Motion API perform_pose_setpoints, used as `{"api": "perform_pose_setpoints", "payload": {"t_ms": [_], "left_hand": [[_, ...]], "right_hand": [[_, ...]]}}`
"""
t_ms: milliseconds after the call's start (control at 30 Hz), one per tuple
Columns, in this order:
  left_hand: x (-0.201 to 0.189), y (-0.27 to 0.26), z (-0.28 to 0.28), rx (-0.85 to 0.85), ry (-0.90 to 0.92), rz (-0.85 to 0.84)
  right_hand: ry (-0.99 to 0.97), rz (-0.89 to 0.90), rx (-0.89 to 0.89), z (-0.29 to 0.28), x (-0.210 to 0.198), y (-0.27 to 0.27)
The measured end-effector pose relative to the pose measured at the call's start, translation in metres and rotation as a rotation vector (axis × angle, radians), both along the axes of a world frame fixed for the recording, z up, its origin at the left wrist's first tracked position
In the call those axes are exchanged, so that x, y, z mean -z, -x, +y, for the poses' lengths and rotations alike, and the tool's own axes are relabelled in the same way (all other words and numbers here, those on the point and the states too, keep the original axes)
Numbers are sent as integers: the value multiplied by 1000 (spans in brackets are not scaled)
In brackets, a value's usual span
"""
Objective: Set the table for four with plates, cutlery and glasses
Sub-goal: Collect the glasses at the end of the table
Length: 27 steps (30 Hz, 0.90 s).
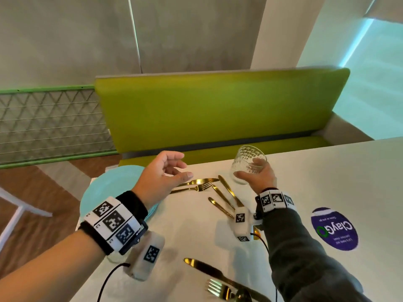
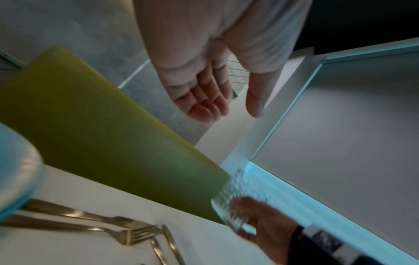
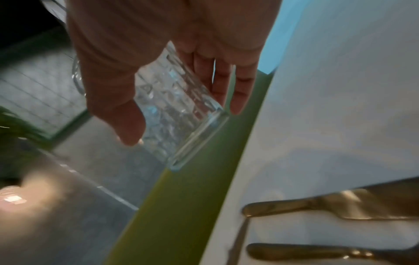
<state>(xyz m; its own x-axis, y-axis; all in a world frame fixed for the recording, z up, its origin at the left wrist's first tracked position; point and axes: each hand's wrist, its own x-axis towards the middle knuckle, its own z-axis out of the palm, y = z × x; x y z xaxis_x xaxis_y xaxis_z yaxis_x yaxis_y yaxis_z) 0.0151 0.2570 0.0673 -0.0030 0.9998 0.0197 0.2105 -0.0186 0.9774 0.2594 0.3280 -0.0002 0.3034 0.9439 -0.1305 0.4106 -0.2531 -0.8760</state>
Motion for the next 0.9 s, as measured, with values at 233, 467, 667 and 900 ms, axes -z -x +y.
{"api": "perform_pose_setpoints", "payload": {"t_ms": [233, 467, 667, 900], "left_hand": [[-13, -38, -56, 329, 59, 111], [-9, -49, -140, 460, 26, 38], [20, -64, -175, 427, 107, 46], [28, -56, -178, 444, 193, -101]], "right_hand": [[-150, 231, -285, -125, -76, 40], [-151, 262, -296, -241, -76, 44], [-136, 196, 166, -322, -35, -8], [181, 23, 552, -358, 48, -83]]}}
